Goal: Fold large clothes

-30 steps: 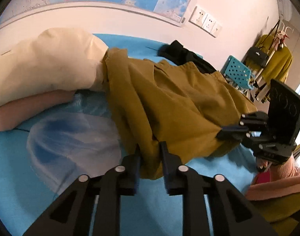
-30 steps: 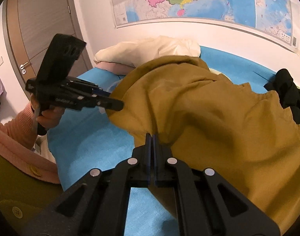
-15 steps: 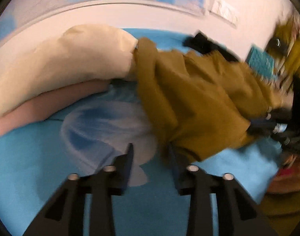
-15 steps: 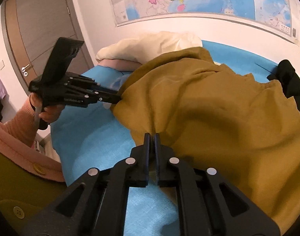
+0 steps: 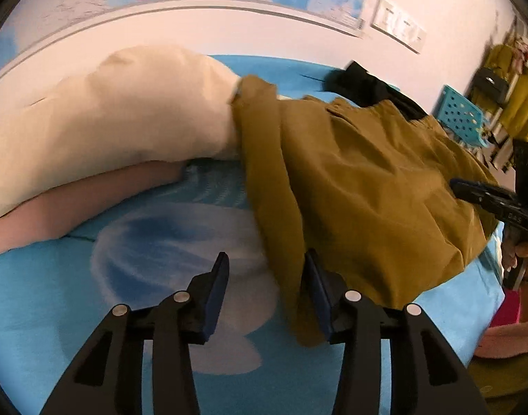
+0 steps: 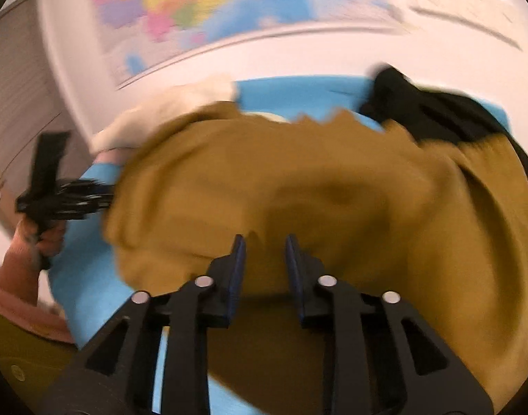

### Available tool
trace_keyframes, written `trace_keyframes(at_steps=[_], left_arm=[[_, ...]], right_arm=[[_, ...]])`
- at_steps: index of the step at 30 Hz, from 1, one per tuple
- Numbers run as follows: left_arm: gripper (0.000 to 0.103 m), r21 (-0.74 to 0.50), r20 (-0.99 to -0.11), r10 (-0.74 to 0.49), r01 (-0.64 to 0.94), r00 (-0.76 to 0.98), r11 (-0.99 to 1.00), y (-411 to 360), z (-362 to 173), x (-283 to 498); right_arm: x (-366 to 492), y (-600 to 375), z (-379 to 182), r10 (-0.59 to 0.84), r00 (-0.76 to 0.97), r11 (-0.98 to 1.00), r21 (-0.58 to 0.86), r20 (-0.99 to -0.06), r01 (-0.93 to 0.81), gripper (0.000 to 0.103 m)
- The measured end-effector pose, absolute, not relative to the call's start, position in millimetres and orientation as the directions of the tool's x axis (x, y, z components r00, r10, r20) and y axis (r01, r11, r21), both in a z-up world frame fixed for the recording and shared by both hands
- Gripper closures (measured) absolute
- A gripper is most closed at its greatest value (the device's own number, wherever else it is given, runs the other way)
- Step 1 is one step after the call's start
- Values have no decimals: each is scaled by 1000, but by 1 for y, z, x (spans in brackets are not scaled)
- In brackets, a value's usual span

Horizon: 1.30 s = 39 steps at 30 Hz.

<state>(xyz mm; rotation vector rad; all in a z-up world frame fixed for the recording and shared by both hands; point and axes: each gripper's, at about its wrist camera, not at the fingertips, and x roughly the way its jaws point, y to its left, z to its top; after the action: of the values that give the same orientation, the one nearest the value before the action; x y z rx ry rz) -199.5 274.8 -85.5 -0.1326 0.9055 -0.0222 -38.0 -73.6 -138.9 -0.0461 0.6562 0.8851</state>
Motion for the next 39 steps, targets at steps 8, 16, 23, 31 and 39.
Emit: trace_keyframes(at_steps=[8, 16, 23, 31, 39], left_arm=[[41, -81, -622, -130, 102, 772, 991, 238, -27, -226], [39, -69, -747, -111, 90, 656, 994, 213, -75, -173], [38, -80, -759, -99, 58, 644, 995, 213, -73, -175], [31, -30, -733, -64, 62, 677, 998, 195, -61, -172], [22, -31, -747, -45, 33, 664, 999, 195, -70, -164]], right_arm=[[-36, -147, -105, 682, 599, 723, 261, -420, -640, 69], [8, -204, -147, 562, 656, 827, 347, -505, -442, 81], [-6, -216, -136, 591, 668, 805, 383, -452, -453, 71], [-20, -218, -122, 607, 671, 794, 359, -426, -491, 64], [-3, -221, -146, 582, 655, 813, 380, -482, -442, 63]])
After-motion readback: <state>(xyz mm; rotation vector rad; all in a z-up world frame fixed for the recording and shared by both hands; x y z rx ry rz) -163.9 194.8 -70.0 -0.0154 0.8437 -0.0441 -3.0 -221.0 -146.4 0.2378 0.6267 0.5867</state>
